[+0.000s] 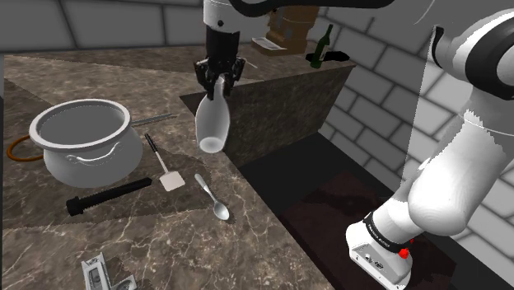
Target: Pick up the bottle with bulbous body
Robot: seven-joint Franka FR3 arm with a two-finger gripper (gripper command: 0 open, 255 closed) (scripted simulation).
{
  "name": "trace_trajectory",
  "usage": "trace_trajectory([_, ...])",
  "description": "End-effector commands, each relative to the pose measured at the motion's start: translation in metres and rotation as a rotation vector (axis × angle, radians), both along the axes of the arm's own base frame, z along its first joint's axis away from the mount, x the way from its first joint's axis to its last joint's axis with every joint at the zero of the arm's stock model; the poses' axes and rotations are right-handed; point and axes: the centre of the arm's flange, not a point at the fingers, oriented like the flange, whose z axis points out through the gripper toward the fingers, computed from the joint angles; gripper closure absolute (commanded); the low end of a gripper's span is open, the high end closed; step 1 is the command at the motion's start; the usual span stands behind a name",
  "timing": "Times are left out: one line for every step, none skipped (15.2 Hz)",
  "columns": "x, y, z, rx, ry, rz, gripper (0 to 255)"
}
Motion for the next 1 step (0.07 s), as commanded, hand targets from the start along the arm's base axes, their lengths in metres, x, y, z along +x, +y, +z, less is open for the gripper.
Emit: trace_trajectory([0.0004,0.0001,0.0036,0.0,0.0,0.0,255])
